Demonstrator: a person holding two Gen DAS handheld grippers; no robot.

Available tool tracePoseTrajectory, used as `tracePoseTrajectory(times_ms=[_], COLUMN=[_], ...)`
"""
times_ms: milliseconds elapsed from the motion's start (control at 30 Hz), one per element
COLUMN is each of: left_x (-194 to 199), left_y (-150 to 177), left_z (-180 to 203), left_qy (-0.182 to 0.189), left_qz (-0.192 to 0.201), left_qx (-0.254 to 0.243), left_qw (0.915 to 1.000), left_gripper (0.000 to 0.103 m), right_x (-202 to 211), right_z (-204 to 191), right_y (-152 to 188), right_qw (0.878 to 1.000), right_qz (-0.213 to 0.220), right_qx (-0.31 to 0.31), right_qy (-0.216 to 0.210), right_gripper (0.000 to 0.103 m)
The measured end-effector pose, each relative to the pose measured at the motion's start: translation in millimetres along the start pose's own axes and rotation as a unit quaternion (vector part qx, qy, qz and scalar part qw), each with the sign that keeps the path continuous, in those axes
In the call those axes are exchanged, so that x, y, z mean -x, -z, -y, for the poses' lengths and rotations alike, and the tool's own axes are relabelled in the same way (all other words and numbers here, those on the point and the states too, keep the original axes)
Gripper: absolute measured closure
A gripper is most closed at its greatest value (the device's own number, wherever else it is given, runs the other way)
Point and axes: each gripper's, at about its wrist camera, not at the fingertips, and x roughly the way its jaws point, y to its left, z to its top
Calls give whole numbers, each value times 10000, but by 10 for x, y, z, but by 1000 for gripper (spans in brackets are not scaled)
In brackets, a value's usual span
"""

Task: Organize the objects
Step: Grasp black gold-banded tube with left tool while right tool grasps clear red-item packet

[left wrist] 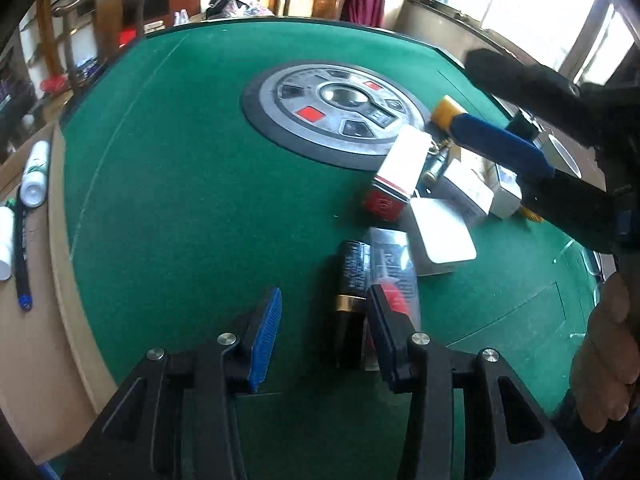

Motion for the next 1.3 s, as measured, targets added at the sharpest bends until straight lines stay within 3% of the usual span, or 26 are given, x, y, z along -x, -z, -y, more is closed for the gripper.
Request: tracePoseTrajectory(times_ms=[167,267,300,467,733,867,1000,1167,1300], left_x=[12,-43,-31,51,133,154,154,177,171], left_y=[18,50,62,248,393,383,381,402,396], left_z=[25,-19,-29,-115,-166,-255,-221,-248,-240], left_qy=[-347,-595,-671,-807,-842,-593,-691,-623,-645], left_qz=[94,118,152,356,662,690,678,692,690], left_qx=[-221,-264,-259,-49,107,303,228,281,269], left_qw=[9991,9978,9973,9961,9942,9954,9950,9953,9952], left_gripper=[67,87,89,89,88,88,88,88,88], right_x=[-5,-5,-2,-12,-234,-86,-54,-181,-346], right_z=[24,0,-7,-68,-188,-238,-206,-94,-208], right_y=[37,55,53,84,388,668,816,776,709], right_qw=[9999,9998,9998,9986,9906,9810,9655,9595,9432], right_qz=[-15,-16,-9,-55,-562,-448,-516,-672,-750], right_qx=[52,116,152,366,870,1111,1176,1077,1434], right_qy=[95,131,153,370,893,1524,2267,2513,2901], right_gripper=[66,66,66,66,66,66,66,66,67])
